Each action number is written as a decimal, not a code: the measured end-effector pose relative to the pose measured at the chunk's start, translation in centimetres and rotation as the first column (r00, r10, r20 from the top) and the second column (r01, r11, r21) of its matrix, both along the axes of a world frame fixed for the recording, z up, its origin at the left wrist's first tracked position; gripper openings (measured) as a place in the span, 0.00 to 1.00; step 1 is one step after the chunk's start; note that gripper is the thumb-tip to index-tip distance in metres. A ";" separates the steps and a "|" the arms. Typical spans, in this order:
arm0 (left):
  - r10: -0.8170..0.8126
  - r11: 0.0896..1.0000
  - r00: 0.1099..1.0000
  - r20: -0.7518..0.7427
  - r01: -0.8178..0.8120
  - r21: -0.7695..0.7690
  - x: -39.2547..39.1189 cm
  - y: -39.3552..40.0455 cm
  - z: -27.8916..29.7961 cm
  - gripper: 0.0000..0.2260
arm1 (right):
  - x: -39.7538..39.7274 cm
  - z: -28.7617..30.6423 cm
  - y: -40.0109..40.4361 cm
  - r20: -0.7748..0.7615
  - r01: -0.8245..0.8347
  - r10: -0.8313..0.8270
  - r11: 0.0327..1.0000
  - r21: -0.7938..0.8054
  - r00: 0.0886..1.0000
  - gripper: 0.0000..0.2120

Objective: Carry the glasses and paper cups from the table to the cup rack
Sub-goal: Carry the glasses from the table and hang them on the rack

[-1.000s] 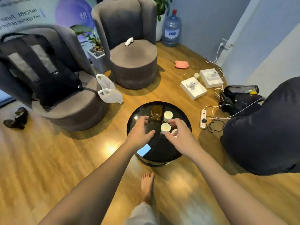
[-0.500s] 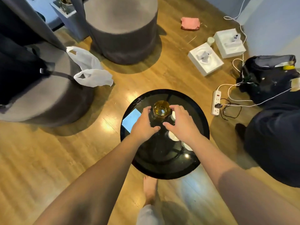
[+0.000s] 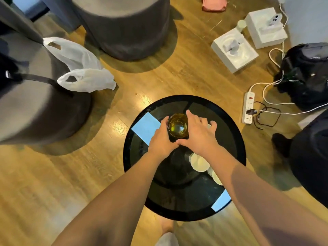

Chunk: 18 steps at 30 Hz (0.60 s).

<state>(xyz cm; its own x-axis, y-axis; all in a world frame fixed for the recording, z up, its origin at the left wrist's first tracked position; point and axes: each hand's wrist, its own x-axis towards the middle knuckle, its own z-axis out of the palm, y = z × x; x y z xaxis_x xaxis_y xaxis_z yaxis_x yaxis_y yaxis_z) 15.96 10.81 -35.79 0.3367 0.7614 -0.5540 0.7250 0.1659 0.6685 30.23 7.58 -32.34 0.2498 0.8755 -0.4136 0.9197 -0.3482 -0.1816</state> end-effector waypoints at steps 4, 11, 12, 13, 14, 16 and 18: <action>0.030 0.999 0.999 0.026 -0.031 0.015 1.0 0.5 -0.8 0.42 | 0.2 -0.4 0.7 0.010 -0.001 0.001 1.000 -0.010 1.000 0.51; 0.081 0.997 0.978 0.191 -0.083 0.000 -0.3 1.2 1.9 0.38 | 0.8 3.4 1.8 -0.127 -0.019 0.025 0.999 0.043 0.992 0.47; 0.094 0.995 0.969 0.230 -0.095 -0.005 -0.4 1.4 3.0 0.38 | 1.0 4.5 1.9 -0.176 -0.008 0.018 0.998 0.060 0.984 0.48; 0.102 0.995 0.958 0.268 -0.101 -0.015 -0.5 1.7 4.3 0.38 | 1.2 5.9 2.0 -0.233 0.012 0.005 0.997 0.071 0.972 0.48; 0.105 0.994 0.948 0.301 -0.103 -0.025 -0.5 2.0 5.7 0.37 | 1.4 7.4 2.1 -0.301 0.044 -0.020 0.996 0.073 0.954 0.48; 0.096 0.995 0.931 0.353 -0.094 -0.022 -0.3 2.5 8.4 0.37 | 1.9 10.6 2.2 -0.430 0.128 -0.093 0.990 0.055 0.898 0.48; 0.074 0.996 0.912 0.402 -0.088 0.017 0.0 2.9 12.0 0.37 | 2.3 14.7 2.2 -0.507 0.176 -0.113 0.981 0.078 0.855 0.46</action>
